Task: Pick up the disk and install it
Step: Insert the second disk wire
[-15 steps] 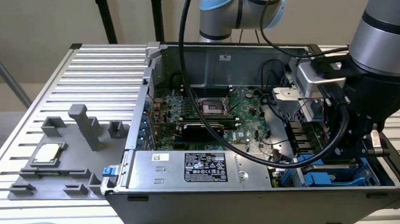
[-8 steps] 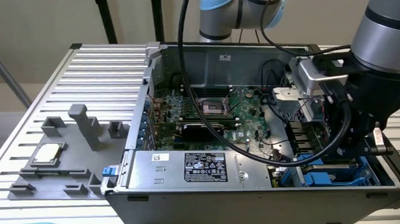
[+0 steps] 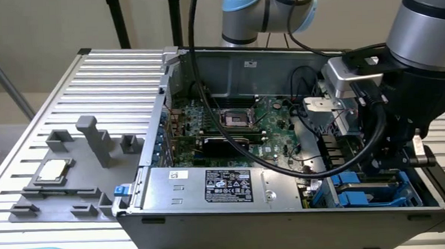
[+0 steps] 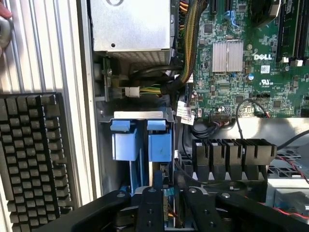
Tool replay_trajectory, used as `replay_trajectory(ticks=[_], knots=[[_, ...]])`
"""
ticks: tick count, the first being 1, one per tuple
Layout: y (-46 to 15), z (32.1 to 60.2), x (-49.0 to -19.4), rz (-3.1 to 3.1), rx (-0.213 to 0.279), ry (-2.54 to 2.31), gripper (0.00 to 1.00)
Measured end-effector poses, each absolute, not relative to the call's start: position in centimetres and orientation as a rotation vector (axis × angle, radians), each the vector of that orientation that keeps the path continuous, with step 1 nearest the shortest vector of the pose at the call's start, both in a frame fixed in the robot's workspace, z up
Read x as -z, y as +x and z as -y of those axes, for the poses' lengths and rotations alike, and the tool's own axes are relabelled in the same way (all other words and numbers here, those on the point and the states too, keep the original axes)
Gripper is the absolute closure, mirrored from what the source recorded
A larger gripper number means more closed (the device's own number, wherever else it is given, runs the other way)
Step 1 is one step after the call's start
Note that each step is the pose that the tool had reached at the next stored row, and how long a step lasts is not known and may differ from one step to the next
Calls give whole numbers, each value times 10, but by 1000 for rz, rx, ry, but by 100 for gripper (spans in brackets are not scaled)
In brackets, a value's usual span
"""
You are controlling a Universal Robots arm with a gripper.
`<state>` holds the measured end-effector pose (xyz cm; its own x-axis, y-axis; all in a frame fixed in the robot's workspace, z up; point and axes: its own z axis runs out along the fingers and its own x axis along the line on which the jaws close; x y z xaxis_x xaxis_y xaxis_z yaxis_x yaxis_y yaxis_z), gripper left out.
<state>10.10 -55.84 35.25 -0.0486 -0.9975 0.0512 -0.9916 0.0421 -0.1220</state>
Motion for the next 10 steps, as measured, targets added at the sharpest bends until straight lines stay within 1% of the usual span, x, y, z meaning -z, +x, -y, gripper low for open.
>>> replay_trajectory(ticks=[10], knots=[[98,558,-354,-2229,196,-2129,76]])
